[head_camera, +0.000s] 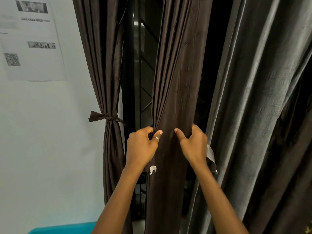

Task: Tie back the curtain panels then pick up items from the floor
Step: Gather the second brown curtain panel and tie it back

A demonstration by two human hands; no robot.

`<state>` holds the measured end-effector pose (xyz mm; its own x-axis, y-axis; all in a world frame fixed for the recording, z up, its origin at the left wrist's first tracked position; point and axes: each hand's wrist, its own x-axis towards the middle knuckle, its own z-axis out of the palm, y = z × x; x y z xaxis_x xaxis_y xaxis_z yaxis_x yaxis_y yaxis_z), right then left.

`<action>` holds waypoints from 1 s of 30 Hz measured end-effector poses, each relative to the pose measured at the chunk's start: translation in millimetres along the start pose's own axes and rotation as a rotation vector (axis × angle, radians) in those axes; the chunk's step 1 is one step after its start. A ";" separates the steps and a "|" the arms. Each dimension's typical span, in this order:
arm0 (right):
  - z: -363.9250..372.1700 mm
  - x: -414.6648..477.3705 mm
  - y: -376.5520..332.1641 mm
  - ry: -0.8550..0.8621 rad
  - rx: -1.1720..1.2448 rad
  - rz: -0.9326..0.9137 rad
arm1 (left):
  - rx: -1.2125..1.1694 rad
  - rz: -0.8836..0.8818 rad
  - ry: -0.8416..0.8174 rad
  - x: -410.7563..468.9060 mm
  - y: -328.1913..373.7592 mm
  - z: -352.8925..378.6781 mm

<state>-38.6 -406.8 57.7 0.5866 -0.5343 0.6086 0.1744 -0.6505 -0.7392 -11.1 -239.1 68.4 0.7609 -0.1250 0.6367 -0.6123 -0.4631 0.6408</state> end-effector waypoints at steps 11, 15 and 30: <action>17.1 -68.7 -15.4 -0.035 -0.365 -0.333 | 0.080 0.092 0.030 -11.3 10.7 13.8; 19.7 -78.1 -13.6 -0.097 -0.281 -0.351 | 0.044 0.153 -0.024 -9.2 5.2 17.5; 7.2 -64.1 3.0 -0.266 0.136 -0.278 | 0.071 0.030 -0.054 11.5 4.6 23.6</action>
<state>-69.9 -370.7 14.4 0.6835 -0.1781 0.7079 0.4475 -0.6639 -0.5992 -0.1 -263.4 68.5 0.7540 -0.1865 0.6298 -0.6199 -0.5189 0.5886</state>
